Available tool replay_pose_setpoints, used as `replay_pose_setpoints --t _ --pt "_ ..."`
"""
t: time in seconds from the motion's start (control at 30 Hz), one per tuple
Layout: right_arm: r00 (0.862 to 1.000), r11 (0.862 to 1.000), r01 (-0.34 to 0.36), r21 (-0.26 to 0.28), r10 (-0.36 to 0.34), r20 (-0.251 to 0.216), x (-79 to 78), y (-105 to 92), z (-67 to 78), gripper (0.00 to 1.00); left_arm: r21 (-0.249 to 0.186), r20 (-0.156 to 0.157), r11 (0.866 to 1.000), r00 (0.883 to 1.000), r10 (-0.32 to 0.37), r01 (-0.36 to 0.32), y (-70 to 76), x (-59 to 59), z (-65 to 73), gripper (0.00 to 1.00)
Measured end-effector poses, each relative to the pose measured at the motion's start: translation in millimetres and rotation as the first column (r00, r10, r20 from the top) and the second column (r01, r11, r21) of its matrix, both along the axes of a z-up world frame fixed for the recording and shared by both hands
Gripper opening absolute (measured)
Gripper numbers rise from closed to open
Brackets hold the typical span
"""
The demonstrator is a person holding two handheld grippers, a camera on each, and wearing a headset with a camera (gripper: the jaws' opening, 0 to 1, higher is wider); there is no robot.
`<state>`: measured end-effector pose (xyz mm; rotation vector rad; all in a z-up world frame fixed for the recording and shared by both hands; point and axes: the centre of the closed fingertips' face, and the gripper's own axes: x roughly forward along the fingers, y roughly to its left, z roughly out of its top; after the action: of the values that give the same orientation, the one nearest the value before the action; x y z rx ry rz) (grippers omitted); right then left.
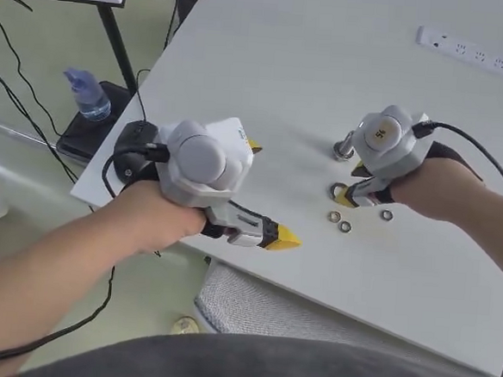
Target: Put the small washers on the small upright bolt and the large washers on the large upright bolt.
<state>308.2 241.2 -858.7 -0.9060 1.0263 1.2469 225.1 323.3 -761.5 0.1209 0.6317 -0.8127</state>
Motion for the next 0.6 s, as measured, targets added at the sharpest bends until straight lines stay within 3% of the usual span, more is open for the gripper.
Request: replay_pose_setpoints --t 0.23,0.5,0.6 --pt "1.000 1.000 0.018 0.011 -0.018 0.014 -1.0 0.0 -0.8 0.35 0.000 -0.002 1.000 1.000 0.006 -0.006 5.0 1.5 -1.2 0.88" --pt "0.997 0.995 0.072 0.068 -0.074 0.025 -2.8 -0.4 -4.6 0.36 -0.003 -0.001 1.000 1.000 0.014 -0.014 7.2 3.0 -1.0 0.87" --pt "0.998 0.996 0.061 0.058 -0.063 0.030 -5.2 -1.7 -7.6 0.36 -0.002 -0.004 1.000 1.000 0.014 -0.014 7.6 2.1 -1.5 0.87"
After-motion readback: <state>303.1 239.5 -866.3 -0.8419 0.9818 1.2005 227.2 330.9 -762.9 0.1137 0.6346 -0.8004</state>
